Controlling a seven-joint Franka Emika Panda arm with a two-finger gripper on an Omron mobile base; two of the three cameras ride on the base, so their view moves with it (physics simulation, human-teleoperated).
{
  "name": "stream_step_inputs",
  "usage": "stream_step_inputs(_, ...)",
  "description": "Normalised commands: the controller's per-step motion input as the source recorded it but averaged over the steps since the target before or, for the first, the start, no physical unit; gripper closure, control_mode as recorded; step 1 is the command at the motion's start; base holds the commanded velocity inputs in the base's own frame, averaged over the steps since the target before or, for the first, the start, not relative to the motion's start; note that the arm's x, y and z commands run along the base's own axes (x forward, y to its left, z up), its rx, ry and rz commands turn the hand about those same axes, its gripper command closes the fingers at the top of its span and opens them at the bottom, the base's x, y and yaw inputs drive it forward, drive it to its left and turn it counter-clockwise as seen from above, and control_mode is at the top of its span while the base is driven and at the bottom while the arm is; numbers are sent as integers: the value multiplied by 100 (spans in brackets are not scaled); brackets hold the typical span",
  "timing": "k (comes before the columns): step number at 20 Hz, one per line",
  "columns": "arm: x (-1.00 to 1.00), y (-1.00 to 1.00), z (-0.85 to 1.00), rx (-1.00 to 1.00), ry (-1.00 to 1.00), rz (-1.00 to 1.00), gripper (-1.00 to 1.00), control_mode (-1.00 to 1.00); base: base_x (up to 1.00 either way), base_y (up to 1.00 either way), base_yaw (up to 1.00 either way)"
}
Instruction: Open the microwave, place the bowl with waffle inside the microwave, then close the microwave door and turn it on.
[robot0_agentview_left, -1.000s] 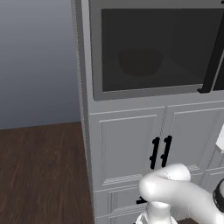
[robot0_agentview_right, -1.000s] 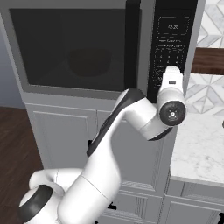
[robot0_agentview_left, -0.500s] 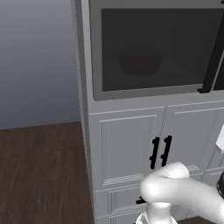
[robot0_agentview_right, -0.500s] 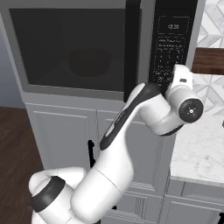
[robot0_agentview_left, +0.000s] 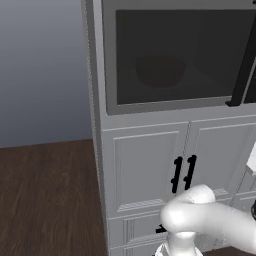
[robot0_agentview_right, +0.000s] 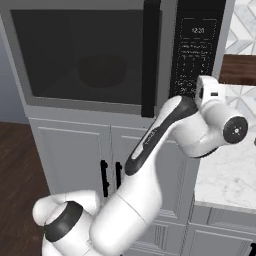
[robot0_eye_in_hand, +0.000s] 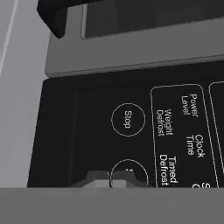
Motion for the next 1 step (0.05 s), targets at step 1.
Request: stream_step_inputs(1, 20, 46, -33, -5, -13, 0, 100, -100, 0, 0, 0)
